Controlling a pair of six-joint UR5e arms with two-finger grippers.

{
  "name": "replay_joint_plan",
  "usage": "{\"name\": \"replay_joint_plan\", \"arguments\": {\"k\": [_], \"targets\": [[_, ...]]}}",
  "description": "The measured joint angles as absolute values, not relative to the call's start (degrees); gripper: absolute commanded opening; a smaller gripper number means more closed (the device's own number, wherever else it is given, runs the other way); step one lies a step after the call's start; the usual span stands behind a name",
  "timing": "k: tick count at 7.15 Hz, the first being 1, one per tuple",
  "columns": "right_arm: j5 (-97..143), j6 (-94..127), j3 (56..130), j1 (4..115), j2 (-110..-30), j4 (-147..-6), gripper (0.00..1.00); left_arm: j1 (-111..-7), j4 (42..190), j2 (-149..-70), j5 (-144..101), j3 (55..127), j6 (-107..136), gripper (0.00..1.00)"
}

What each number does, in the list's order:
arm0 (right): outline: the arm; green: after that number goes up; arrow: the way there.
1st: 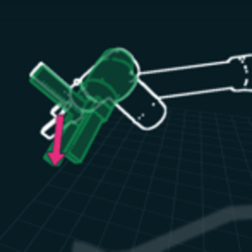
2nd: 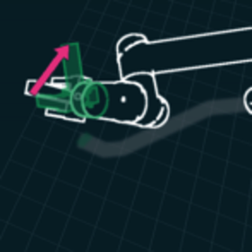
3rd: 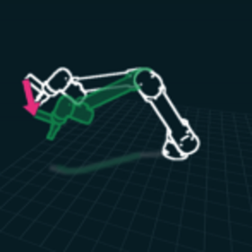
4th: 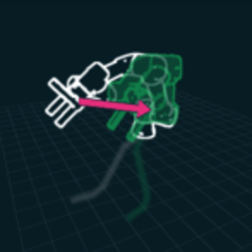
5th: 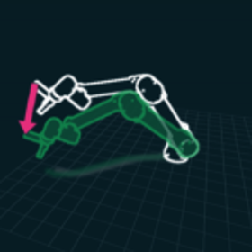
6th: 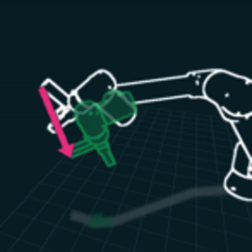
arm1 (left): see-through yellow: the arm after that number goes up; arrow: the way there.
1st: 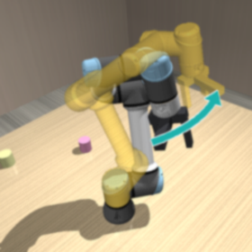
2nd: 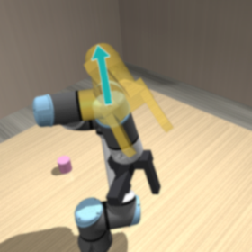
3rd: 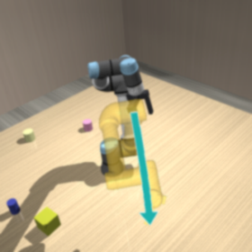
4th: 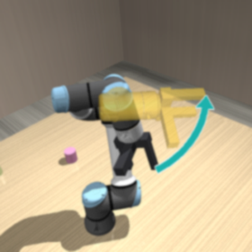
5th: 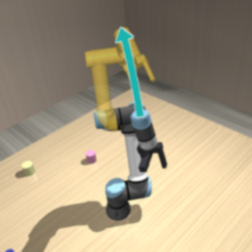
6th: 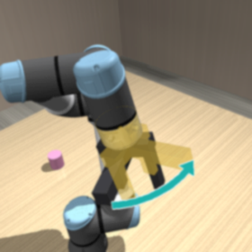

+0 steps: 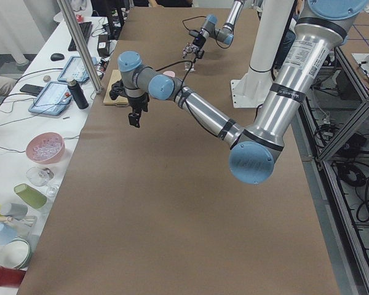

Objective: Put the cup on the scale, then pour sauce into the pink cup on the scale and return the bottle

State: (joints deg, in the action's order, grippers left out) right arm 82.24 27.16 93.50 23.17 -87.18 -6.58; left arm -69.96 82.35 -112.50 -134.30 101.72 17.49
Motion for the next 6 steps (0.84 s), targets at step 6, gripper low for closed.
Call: {"name": "replay_joint_plan", "arguments": {"k": [6], "targets": [[81.4,27.2,92.7,22.3,-86.9,-6.8,0.99,-70.0,82.4,-112.5,-134.3,101.7,17.5,0.98]]}}
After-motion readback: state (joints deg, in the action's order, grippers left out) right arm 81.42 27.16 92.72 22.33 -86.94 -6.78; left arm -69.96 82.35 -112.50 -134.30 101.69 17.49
